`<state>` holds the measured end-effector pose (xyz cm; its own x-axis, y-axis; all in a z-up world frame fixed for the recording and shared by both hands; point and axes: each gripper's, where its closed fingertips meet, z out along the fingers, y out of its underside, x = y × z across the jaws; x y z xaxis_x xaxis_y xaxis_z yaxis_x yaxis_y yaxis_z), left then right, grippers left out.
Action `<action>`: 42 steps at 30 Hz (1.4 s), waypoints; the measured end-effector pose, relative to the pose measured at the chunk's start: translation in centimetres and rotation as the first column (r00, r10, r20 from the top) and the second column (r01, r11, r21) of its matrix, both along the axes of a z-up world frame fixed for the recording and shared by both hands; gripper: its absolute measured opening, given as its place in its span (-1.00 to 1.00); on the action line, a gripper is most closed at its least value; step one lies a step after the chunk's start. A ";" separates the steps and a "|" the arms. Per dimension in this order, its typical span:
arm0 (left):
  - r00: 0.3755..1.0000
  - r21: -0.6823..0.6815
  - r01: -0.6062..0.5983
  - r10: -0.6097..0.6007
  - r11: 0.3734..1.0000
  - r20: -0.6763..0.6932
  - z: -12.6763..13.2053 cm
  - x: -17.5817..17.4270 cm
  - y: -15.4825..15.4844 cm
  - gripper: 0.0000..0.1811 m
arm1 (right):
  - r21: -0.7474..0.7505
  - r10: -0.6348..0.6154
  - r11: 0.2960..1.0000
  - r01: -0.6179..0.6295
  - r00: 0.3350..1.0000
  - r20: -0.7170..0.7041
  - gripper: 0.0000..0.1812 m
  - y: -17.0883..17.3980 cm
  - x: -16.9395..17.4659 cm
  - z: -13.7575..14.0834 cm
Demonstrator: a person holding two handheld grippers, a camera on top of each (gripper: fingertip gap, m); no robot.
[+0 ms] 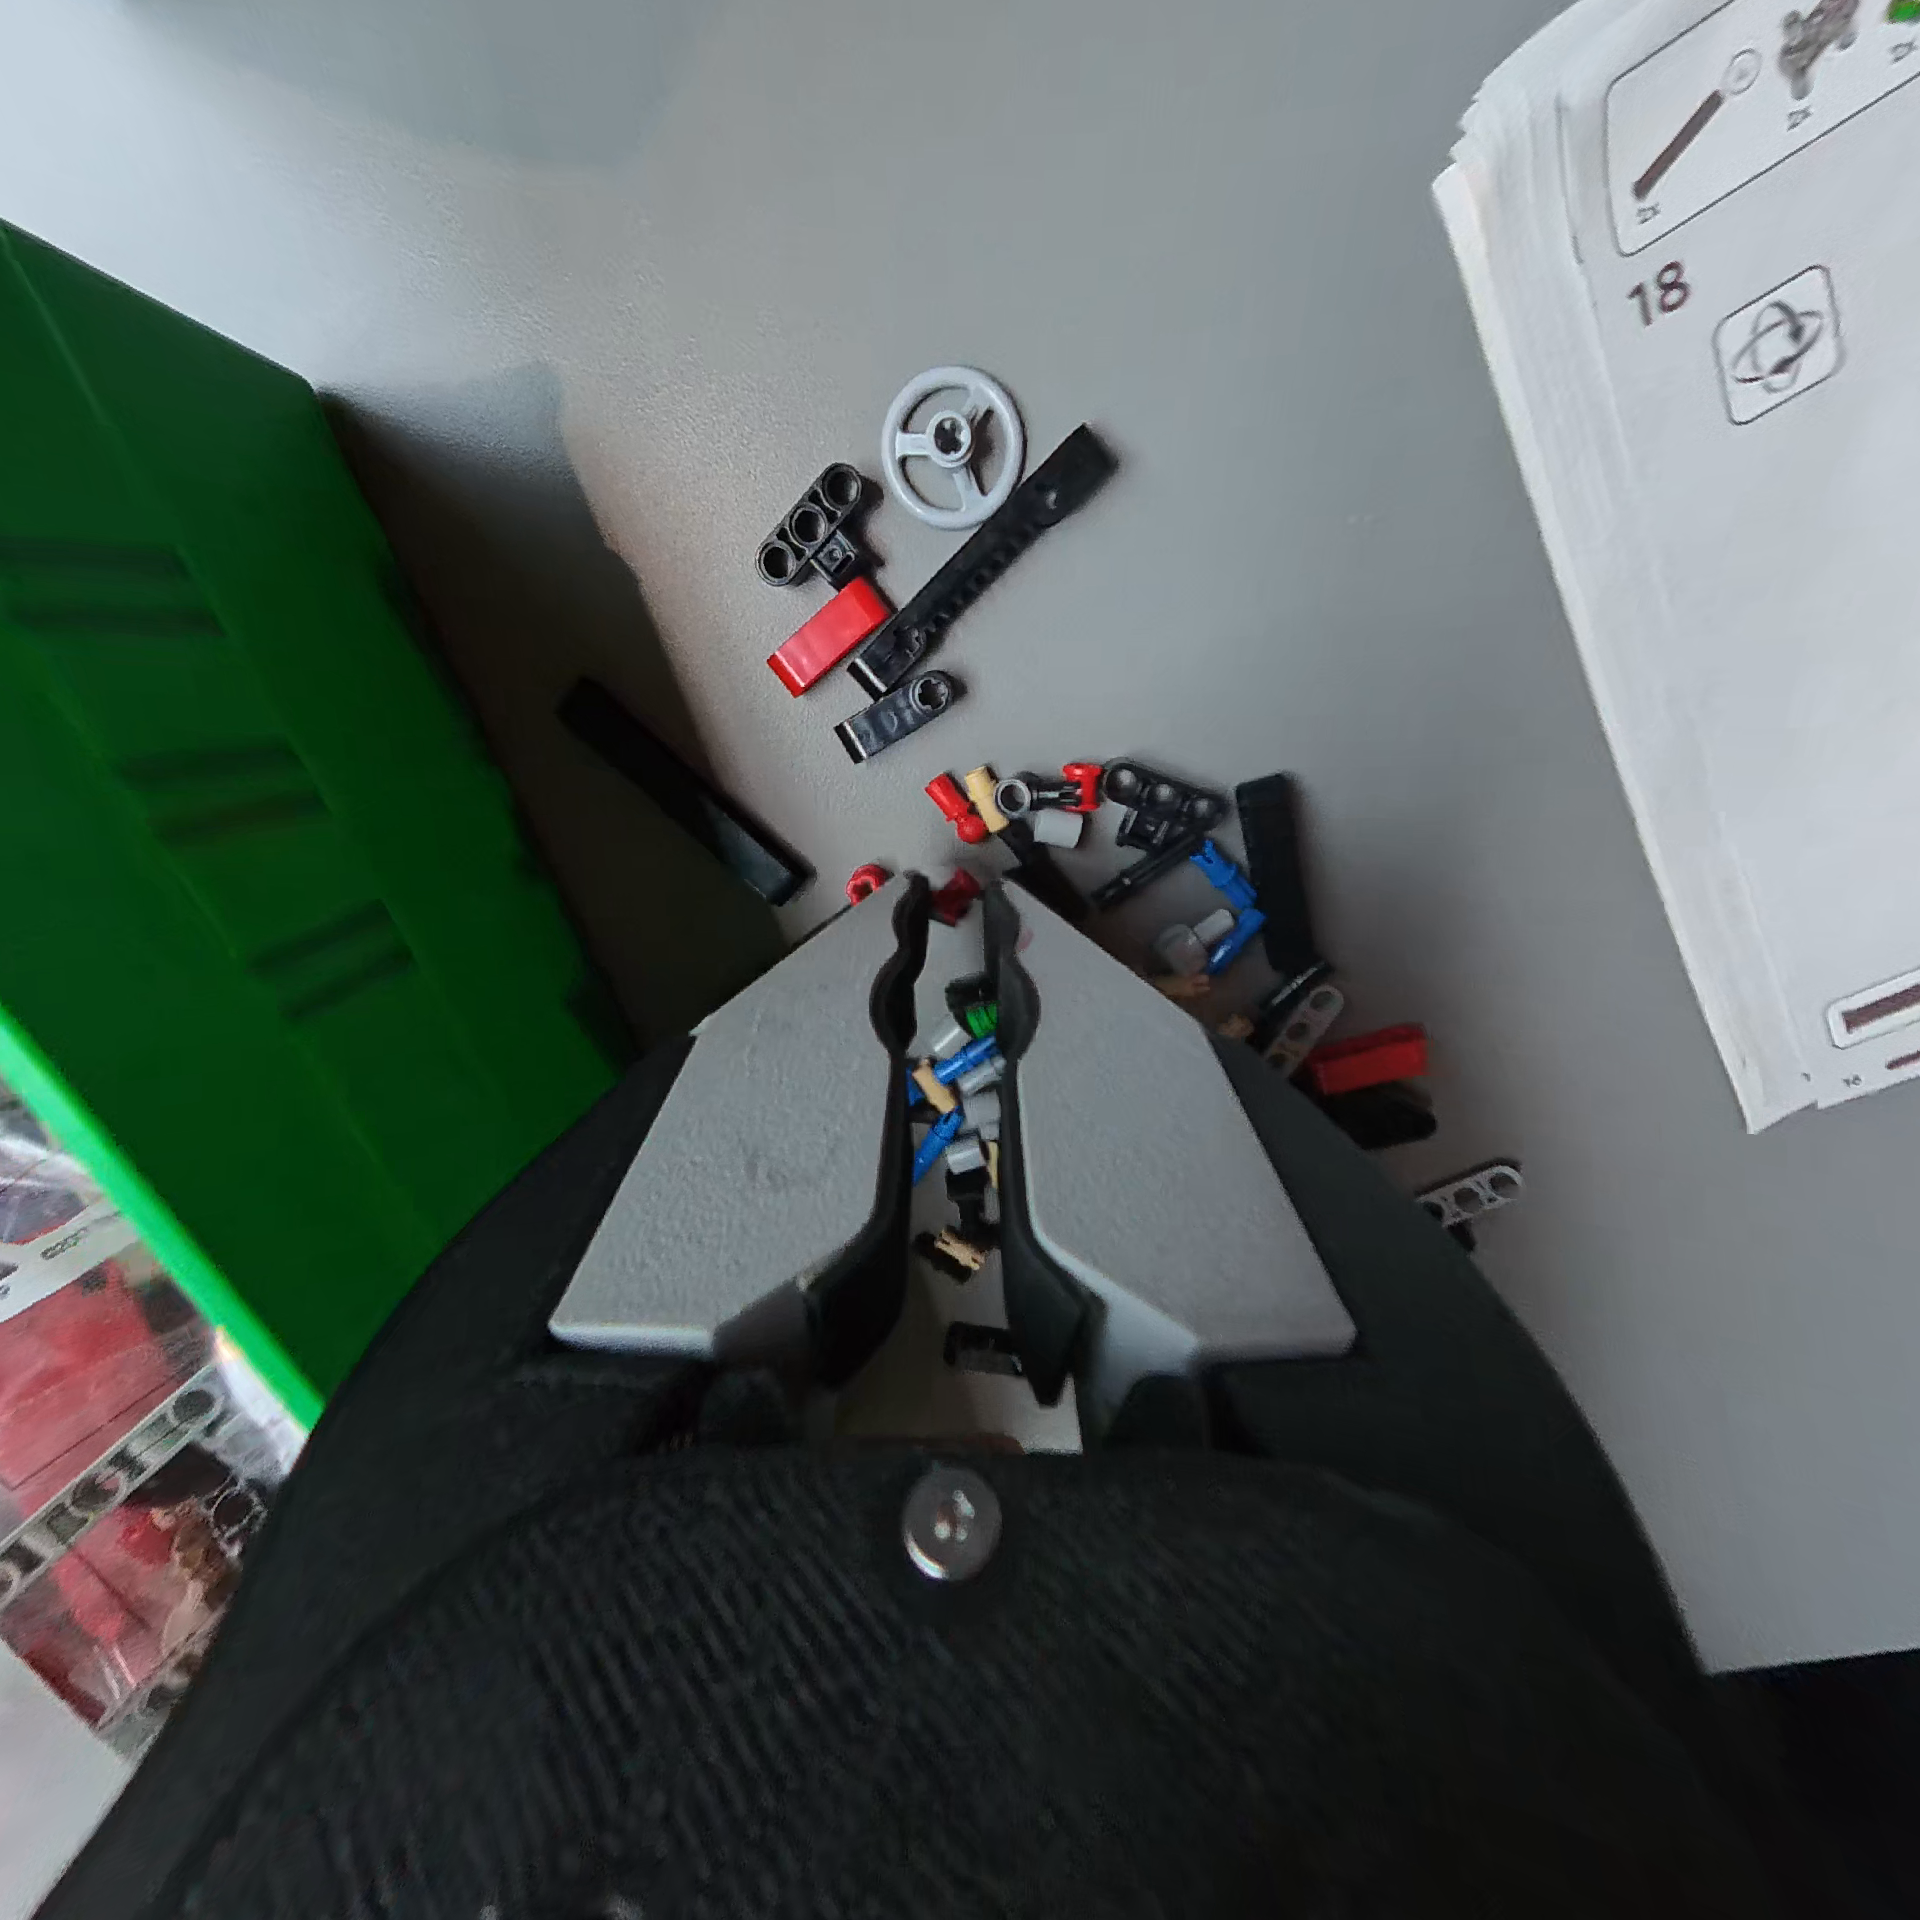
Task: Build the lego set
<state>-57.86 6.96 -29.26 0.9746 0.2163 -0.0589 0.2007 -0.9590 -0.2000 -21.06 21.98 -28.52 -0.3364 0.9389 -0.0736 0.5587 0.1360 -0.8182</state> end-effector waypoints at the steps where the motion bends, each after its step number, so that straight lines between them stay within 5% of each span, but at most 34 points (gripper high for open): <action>1: 1.000 0.011 0.006 -0.005 1.000 -0.012 0.6 0.1 0.1 -0.91 | 0.001 0.000 1.000 0.000 1.000 0.000 -0.86 0.0 0.0 0.0; 5: 0.997 0.089 0.070 -0.066 0.994 -0.041 3.9 2.8 0.7 -0.91 | 0.002 0.001 1.000 -0.001 1.000 0.000 -0.86 0.0 0.0 0.0; 10: 0.943 0.218 0.322 -0.332 0.921 0.012 6.5 14.0 1.5 -0.91 | 0.006 0.005 1.000 -0.005 1.000 0.007 -0.86 -0.1 0.0 -0.1; 14: 0.827 0.295 0.509 -0.554 0.809 0.093 5.1 25.3 1.2 -0.91 | 0.011 0.003 1.000 -0.003 1.000 0.008 -0.87 -0.1 0.0 -0.2; 17: 0.754 0.282 0.607 -0.650 0.743 0.090 3.0 29.9 0.9 -0.92 | 0.014 0.001 1.000 -0.002 1.000 0.005 -0.87 -0.1 0.0 -0.2; 23: 0.730 0.163 0.664 -0.680 0.730 0.073 -0.5 30.9 0.8 -0.91 | 0.025 -0.003 1.000 0.003 1.000 0.003 -0.87 0.0 0.1 -0.2; 33: 0.741 0.182 0.651 -0.669 0.736 0.057 0.9 29.7 0.7 -0.84 | 0.032 0.006 0.999 -0.006 1.000 0.013 -0.87 -0.1 0.1 -0.3; 39: 0.783 0.333 0.588 -0.622 0.737 -0.008 4.2 27.4 3.3 -0.81 | 0.030 0.002 1.000 -0.002 1.000 0.010 -0.88 -0.1 0.0 -0.3; 42: 0.825 0.514 0.494 -0.564 0.701 -0.023 6.6 25.6 6.6 -0.59 | 0.029 -0.004 1.000 0.004 1.000 0.005 -0.87 0.0 0.0 -0.2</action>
